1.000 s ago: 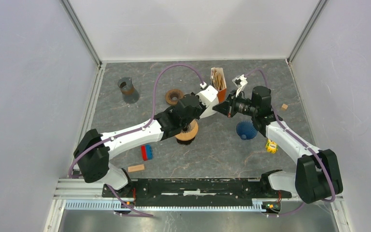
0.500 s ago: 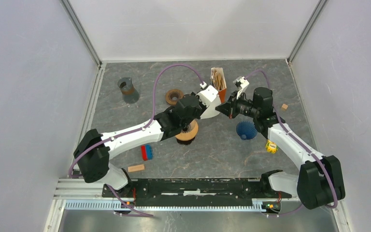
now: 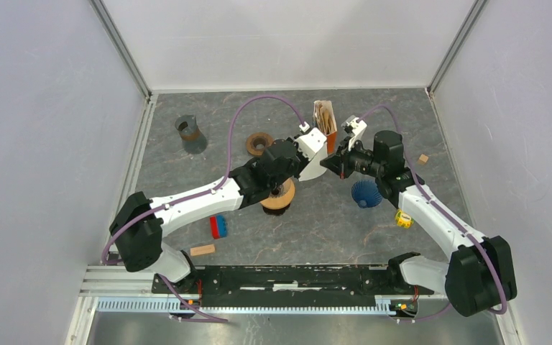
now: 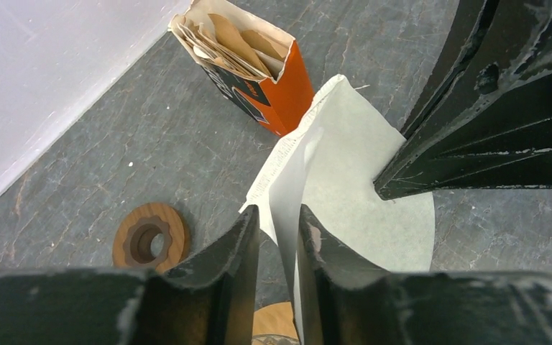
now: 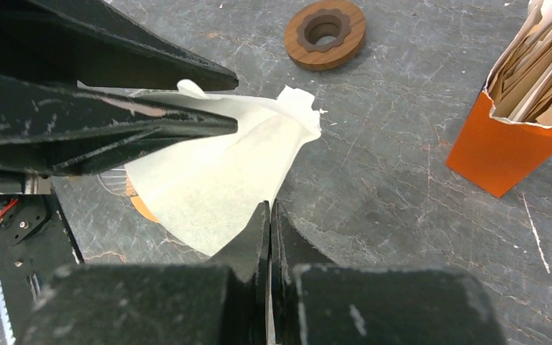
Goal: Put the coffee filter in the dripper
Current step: Place the coffee filter in the coffee dripper.
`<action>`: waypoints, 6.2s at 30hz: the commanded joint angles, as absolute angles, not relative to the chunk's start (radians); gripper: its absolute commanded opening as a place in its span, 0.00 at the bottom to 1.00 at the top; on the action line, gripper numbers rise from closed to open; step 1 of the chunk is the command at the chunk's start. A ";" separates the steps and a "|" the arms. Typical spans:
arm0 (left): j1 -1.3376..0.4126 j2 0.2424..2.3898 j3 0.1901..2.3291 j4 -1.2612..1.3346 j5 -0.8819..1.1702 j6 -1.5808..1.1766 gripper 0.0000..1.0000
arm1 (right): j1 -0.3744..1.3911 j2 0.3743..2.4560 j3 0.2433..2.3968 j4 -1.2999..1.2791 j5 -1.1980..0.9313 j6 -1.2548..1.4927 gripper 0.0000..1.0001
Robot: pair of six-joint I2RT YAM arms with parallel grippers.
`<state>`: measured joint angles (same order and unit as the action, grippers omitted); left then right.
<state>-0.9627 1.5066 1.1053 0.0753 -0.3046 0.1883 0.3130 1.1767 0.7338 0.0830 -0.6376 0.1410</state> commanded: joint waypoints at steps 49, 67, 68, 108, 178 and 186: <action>-0.810 1.239 1.221 -0.460 0.150 0.131 0.02 | 0.353 1.032 1.108 -0.471 -0.959 -0.675 0.76; -0.675 1.283 1.192 -0.563 0.272 0.021 0.02 | 0.762 1.173 1.247 -0.604 -0.647 -0.898 0.79; -0.675 1.288 1.188 -0.559 0.274 0.021 0.02 | 0.779 1.185 1.247 -0.602 -0.633 -0.903 0.79; -0.675 1.320 1.092 -0.427 0.217 0.072 0.02 | 0.948 1.431 1.117 -0.525 -0.350 -0.985 0.70; -0.629 1.400 1.059 -0.421 0.145 0.159 0.72 | 0.953 1.560 1.172 -0.555 -0.324 -0.980 0.69; -0.629 1.404 1.030 -0.414 0.137 0.175 0.72 | 0.953 1.590 1.183 -0.563 -0.317 -0.982 0.69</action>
<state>-0.6323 1.3991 1.0321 -0.4248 0.1173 0.1486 0.9474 1.5711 1.1412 -0.5476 -0.3233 -0.9710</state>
